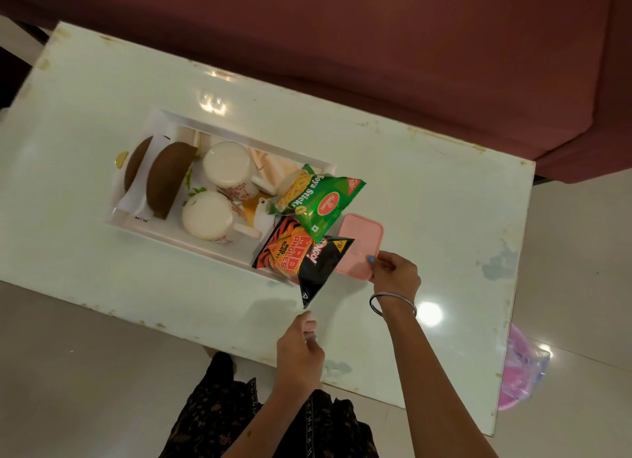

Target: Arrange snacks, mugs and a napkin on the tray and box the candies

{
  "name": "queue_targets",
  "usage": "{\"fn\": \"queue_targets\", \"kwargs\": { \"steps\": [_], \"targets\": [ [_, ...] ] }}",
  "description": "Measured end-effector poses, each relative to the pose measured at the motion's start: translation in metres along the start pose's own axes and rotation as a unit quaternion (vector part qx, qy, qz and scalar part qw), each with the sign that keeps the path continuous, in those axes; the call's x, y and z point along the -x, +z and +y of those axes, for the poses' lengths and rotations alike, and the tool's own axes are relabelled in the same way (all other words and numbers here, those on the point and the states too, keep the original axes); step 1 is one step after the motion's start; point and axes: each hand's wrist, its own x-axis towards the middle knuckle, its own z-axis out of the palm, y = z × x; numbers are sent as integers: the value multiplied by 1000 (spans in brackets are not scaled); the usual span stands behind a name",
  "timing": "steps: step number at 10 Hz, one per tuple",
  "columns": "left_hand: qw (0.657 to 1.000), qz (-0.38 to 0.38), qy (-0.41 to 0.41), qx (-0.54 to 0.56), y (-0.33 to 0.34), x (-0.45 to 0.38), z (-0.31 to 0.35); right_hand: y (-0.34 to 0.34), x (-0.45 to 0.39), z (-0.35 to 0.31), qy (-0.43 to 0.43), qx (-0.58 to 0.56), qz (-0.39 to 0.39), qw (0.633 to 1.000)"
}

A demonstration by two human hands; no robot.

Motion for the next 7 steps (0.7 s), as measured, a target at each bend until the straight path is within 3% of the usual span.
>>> {"fn": "queue_targets", "kwargs": {
  "steps": [6, 7],
  "targets": [
    [1000, 10, 3, -5, -34, -18, -14, 11, 12, -4, -12, 2, -20, 1000],
    [998, 21, 24, -49, -64, -1, -29, 9, 53, 9, 42, -6, 16, 999]
  ]
}}
